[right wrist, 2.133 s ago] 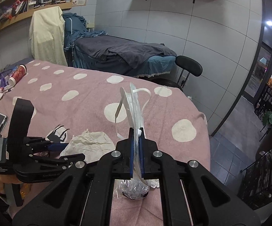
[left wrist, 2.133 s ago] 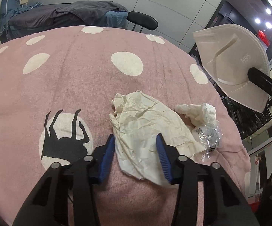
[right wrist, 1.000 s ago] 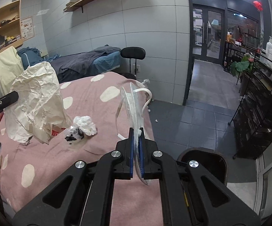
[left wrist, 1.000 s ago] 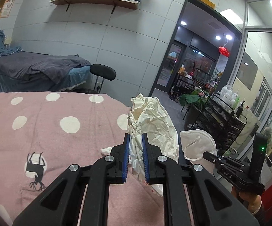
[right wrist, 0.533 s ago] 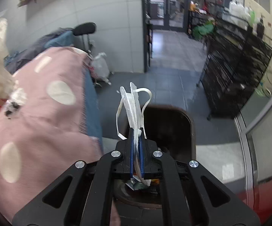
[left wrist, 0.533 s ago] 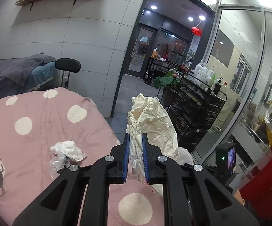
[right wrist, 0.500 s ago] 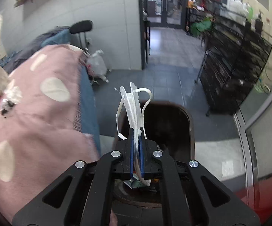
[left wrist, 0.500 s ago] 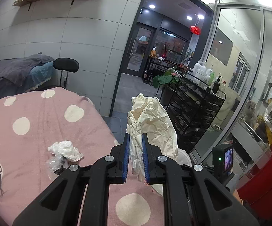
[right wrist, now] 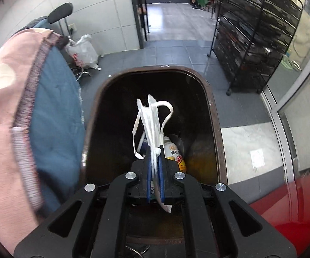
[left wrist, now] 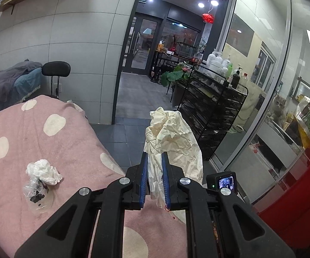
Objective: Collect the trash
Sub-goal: 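Carry the mask into the bin and open the right tool while the left carries the tissue, then lower the crumpled tissue paper into the bin and open the left tool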
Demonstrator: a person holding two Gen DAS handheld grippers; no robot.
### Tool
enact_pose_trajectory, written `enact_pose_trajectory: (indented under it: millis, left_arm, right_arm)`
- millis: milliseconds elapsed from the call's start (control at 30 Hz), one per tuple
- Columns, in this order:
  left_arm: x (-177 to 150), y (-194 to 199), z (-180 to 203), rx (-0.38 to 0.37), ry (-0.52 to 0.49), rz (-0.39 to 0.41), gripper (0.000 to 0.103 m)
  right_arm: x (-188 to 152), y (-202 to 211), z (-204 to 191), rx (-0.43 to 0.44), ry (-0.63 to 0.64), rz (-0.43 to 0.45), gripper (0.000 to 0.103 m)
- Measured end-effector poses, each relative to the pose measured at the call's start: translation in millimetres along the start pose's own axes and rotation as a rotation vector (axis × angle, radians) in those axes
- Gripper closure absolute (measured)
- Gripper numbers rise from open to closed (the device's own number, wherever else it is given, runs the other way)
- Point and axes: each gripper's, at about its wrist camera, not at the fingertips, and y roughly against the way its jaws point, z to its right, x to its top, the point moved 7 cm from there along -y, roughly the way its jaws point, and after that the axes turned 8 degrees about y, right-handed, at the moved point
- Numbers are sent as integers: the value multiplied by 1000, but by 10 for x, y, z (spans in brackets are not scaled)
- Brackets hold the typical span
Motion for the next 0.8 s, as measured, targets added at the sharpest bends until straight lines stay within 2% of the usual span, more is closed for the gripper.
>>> enact_pose_trajectory:
  millis: [100,167,200,600,800]
  left_arm:
    - [-40,-67,62,-10,-10,-14,90]
    - [-63,-115,94,-18,-14,-28,90]
    - [-80,-146,121,-20,-17,-34,90]
    - [-337,-611,443,-81,-54,-167,90]
    - [-552,-957,656,-100,-87,-253,90]
  right_arm:
    - [-73,-86,69,-7,-32,-18,84]
    - [-103,-71,99,-2,-56,-13,49]
    - [-119,-42,115,-10,-61,-5,43]
    - [-285,414,344,-15,-151,58,39]
    - [-382,687,528,-69,-182,99,38]
